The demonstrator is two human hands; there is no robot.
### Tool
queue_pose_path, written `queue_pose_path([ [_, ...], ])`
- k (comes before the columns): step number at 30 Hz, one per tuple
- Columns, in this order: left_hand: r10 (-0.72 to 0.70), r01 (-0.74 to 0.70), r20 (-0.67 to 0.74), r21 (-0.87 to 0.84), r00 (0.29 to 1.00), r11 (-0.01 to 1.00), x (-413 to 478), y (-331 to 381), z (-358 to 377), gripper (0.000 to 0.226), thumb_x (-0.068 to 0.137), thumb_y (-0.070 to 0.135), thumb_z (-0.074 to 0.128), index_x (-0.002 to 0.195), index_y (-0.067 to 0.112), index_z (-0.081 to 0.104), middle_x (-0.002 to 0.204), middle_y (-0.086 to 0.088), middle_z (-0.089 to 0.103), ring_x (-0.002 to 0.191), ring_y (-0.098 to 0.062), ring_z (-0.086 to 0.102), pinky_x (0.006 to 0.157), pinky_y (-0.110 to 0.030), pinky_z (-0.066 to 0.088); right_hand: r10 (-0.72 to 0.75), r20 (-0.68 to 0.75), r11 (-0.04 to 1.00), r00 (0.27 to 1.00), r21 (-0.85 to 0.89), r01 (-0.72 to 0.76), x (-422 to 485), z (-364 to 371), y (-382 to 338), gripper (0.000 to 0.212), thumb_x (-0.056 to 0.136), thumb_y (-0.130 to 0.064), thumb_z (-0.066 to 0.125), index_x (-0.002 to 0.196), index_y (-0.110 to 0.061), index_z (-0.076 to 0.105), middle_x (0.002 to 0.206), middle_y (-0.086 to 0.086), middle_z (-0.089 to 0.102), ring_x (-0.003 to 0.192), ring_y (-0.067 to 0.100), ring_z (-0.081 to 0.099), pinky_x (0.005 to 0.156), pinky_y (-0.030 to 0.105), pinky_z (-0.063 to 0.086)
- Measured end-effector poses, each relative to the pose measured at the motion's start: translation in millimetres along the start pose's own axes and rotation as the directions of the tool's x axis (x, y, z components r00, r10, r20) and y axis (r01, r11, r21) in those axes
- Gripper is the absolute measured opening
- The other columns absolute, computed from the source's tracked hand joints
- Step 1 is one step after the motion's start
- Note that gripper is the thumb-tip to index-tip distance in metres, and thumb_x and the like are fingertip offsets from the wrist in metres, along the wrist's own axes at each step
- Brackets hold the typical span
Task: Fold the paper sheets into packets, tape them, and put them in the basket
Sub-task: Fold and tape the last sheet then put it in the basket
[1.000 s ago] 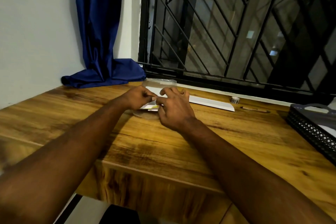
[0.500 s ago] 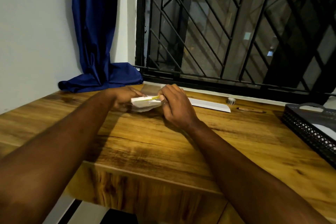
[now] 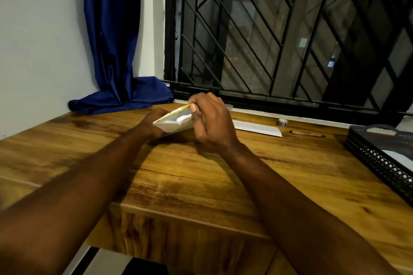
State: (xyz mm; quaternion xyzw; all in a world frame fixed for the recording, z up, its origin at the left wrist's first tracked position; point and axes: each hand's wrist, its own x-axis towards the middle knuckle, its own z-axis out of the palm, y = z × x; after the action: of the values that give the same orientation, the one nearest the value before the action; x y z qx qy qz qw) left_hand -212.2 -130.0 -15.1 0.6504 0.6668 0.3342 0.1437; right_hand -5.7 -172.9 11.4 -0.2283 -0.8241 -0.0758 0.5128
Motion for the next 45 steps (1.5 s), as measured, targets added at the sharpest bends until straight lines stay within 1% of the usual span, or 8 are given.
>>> queue_pose_path([
  [6, 0.007, -0.015, -0.083, -0.099, 0.996, 0.995, 3, -4, -2, 0.058, 0.085, 0.023, 0.083, 0.137, 0.01, 0.059, 0.133, -0.01, 0.065, 0.121, -0.027, 0.063, 0.106, -0.042, 0.05, 0.129, -0.177, 0.987, 0.976, 0.117, -0.109, 13, -11, 1, 0.022, 0.106, -0.02, 0.045, 0.106, -0.008, 0.063, 0.095, -0.003, 0.059, 0.085, 0.009, 0.054, 0.07, 0.022, 0.042],
  [14, 0.023, -0.016, -0.035, 0.171, 0.999, 0.985, 4, 12, -1, 0.022, 0.089, 0.009, 0.075, 0.11, 0.001, 0.077, 0.112, -0.019, 0.075, 0.095, -0.025, 0.068, 0.071, -0.024, 0.04, 0.248, -0.447, 0.958, 0.86, 0.248, -0.147, 37, -42, 8, 0.012, 0.104, -0.004, 0.05, 0.101, -0.002, 0.062, 0.086, -0.002, 0.059, 0.075, 0.005, 0.054, 0.066, 0.024, 0.043],
  [21, 0.047, -0.051, 0.021, 0.247, 0.999, 0.968, 6, 6, 3, 0.019, 0.079, 0.034, 0.074, 0.09, 0.018, 0.076, 0.093, 0.001, 0.075, 0.082, -0.018, 0.065, 0.067, -0.026, 0.048, 0.59, -0.604, 0.807, 0.536, 0.465, -0.363, 47, -66, 56, 0.013, 0.104, -0.016, 0.049, 0.1, -0.016, 0.062, 0.089, -0.005, 0.063, 0.08, 0.002, 0.059, 0.068, 0.028, 0.051],
  [26, -0.041, -0.029, 0.245, 0.277, 0.969, 0.96, 4, 28, -7, 0.008, 0.08, 0.026, 0.082, 0.087, 0.027, 0.077, 0.095, 0.008, 0.074, 0.08, -0.005, 0.064, 0.062, -0.018, 0.047, 0.86, -0.448, 0.507, 0.244, 0.7, -0.503, 32, -68, 100, 0.018, 0.105, -0.016, 0.046, 0.103, -0.016, 0.064, 0.094, 0.002, 0.067, 0.08, 0.021, 0.064, 0.057, 0.036, 0.058],
  [31, -0.067, -0.076, 0.483, 0.27, 0.873, 0.96, 16, 54, -16, 0.126, 0.061, 0.066, 0.089, 0.161, 0.027, 0.023, 0.16, 0.0, 0.039, 0.14, -0.028, 0.045, 0.117, -0.047, 0.039, 0.963, -0.269, 0.238, 0.006, 0.84, -0.488, 2, -62, 131, 0.03, 0.1, -0.011, 0.042, 0.113, -0.002, 0.067, 0.112, 0.018, 0.074, 0.079, 0.028, 0.069, 0.042, 0.024, 0.048],
  [36, 0.162, -0.154, 0.059, -0.125, 0.985, 0.98, 27, 72, 1, 0.168, 0.043, 0.076, 0.091, 0.159, 0.034, -0.024, 0.173, -0.006, 0.008, 0.157, -0.033, 0.017, 0.125, -0.057, 0.021, 0.999, 0.023, -0.002, 0.03, 0.83, -0.557, -19, -69, 144, 0.013, 0.108, -0.011, 0.041, 0.12, -0.016, 0.046, 0.125, 0.016, 0.057, 0.074, 0.018, 0.06, 0.052, 0.027, 0.06],
  [39, 0.301, -0.289, -0.239, 0.086, 0.923, 0.953, 29, 94, 15, 0.16, 0.048, 0.082, 0.084, 0.161, 0.032, -0.017, 0.172, -0.003, -0.004, 0.158, -0.032, 0.007, 0.119, -0.064, 0.019, 0.991, 0.129, -0.081, 0.044, 0.816, -0.572, -25, -70, 150, 0.023, 0.108, -0.009, 0.042, 0.13, -0.015, 0.044, 0.138, 0.018, 0.052, 0.088, 0.025, 0.063, 0.055, 0.027, 0.061],
  [45, 0.528, -0.473, 0.03, 0.49, 0.849, 0.733, 56, 121, 63, 0.162, 0.038, 0.104, 0.058, 0.163, 0.027, -0.01, 0.172, -0.007, -0.009, 0.159, -0.031, -0.002, 0.121, -0.068, 0.002, 0.983, 0.168, -0.184, -0.079, 0.824, -0.536, -31, -60, 154, 0.022, 0.108, -0.003, 0.039, 0.125, -0.007, 0.051, 0.134, 0.014, 0.064, 0.114, 0.036, 0.067, 0.05, 0.037, 0.063],
])
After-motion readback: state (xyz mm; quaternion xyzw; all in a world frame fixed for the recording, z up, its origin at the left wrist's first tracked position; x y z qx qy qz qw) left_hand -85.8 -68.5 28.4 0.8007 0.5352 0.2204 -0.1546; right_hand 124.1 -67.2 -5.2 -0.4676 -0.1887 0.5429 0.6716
